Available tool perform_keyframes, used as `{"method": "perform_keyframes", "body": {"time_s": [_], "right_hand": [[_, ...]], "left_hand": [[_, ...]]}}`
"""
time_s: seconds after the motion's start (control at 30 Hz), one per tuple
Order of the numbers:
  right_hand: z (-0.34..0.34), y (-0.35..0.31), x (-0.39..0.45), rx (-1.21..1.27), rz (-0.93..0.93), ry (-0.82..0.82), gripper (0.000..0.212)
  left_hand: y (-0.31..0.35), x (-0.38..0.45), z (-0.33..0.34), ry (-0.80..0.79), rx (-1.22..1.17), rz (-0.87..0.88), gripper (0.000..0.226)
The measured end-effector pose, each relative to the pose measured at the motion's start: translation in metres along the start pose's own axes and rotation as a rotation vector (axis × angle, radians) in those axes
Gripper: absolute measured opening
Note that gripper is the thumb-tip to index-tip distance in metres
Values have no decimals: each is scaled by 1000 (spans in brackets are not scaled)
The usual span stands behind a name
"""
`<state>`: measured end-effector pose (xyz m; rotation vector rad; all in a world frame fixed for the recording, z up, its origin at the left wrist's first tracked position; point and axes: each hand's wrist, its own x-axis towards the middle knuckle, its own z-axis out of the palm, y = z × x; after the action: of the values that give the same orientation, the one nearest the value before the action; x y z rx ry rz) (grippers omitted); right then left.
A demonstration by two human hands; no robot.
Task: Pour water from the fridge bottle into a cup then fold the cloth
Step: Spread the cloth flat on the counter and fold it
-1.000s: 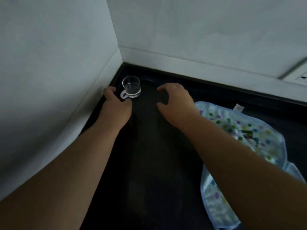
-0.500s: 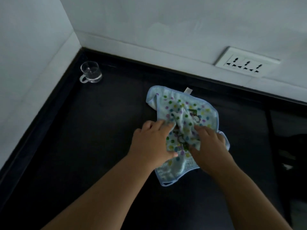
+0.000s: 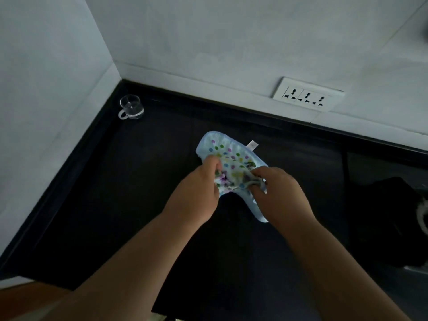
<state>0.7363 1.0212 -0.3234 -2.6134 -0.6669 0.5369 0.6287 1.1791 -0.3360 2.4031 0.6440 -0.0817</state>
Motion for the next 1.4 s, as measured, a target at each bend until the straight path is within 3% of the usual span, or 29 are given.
{"method": "perform_keyframes", "body": {"time_s": [0.1,0.33,0.43,0.53,0.6,0.93,1.4], "right_hand": [[-17,-14,-18,17,-55,34,34],[-46,-48,-74,85,-96,103,31],[-56,-61,-109,124,-81,118,32],[-62,-74,-147,223,-15,177,28],[-64,-79,-173,276,46,217,25],[-76,-45,-313,355,405,463,24],[-120,82,-537,453,879,905,16]], "left_hand": [[6,-17,-18,-37,-19,24,73],[10,-55,-43,-142,-122,46,88],[16,-69,-52,-224,-164,131,71],[27,-84,-64,-231,-150,162,22],[36,-97,-73,-245,-147,144,6],[134,-168,-82,-385,-107,493,22],[342,-309,53,-708,-5,1049,26]]}}
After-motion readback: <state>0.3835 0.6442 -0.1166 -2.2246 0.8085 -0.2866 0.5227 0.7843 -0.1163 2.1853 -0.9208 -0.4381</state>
